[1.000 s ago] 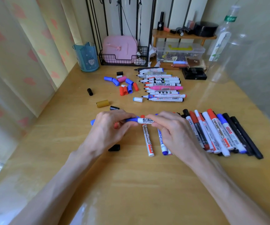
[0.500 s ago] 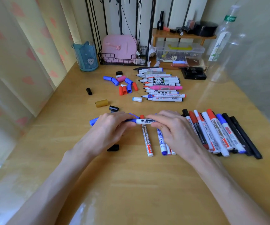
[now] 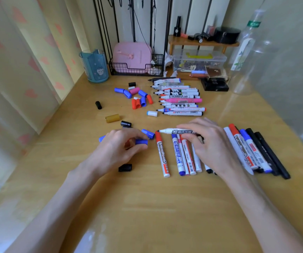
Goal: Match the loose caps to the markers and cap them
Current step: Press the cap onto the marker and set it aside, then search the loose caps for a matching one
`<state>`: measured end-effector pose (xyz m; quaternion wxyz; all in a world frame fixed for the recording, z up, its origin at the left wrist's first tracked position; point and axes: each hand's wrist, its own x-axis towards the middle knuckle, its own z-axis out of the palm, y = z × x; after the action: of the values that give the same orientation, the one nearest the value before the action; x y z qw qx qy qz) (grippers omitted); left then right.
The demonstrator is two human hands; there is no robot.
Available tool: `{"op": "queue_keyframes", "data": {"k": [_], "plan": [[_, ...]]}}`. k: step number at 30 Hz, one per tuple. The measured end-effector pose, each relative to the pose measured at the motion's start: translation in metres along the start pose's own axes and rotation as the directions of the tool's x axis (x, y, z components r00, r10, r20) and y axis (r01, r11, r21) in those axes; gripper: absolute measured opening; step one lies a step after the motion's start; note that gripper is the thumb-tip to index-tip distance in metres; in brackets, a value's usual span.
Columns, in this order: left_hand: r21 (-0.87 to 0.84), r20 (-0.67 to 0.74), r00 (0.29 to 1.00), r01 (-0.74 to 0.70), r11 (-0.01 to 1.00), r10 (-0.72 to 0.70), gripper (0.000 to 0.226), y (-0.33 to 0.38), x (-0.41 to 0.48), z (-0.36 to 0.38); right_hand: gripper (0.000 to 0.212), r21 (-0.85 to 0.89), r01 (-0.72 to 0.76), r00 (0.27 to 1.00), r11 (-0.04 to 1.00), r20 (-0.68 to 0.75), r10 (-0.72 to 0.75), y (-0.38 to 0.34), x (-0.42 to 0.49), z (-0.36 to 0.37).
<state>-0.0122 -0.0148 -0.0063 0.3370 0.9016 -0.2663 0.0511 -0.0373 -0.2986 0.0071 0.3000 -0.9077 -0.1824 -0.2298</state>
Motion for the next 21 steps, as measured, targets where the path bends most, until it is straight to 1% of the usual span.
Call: {"op": "queue_keyframes", "data": {"k": [3,6,8,15,21], "plan": [[0.015,-0.067,0.998,0.020,1.000,-0.019,0.018,0.003,0.000,0.002,0.030,0.149,-0.165,0.985,0.975,0.078,0.154,-0.006,-0.001,0.000],[-0.035,-0.170,0.982,0.074,0.997,-0.079,0.017,0.003,0.002,-0.001,0.023,0.217,-0.251,0.964,0.943,0.147,0.222,-0.007,-0.001,0.001],[-0.100,-0.194,0.975,0.088,0.991,-0.106,0.017,0.003,0.004,-0.002,0.021,0.253,-0.268,0.958,0.930,0.170,0.230,-0.009,-0.001,0.002],[-0.283,-0.108,0.989,0.067,0.957,-0.102,0.019,0.007,0.004,0.004,0.017,0.304,-0.266,0.958,0.915,0.193,0.214,-0.016,-0.002,0.002],[-0.302,-0.078,0.994,0.047,0.952,-0.074,0.020,0.008,0.005,0.006,0.020,0.340,-0.274,0.956,0.899,0.193,0.218,-0.014,-0.002,0.001]]}}
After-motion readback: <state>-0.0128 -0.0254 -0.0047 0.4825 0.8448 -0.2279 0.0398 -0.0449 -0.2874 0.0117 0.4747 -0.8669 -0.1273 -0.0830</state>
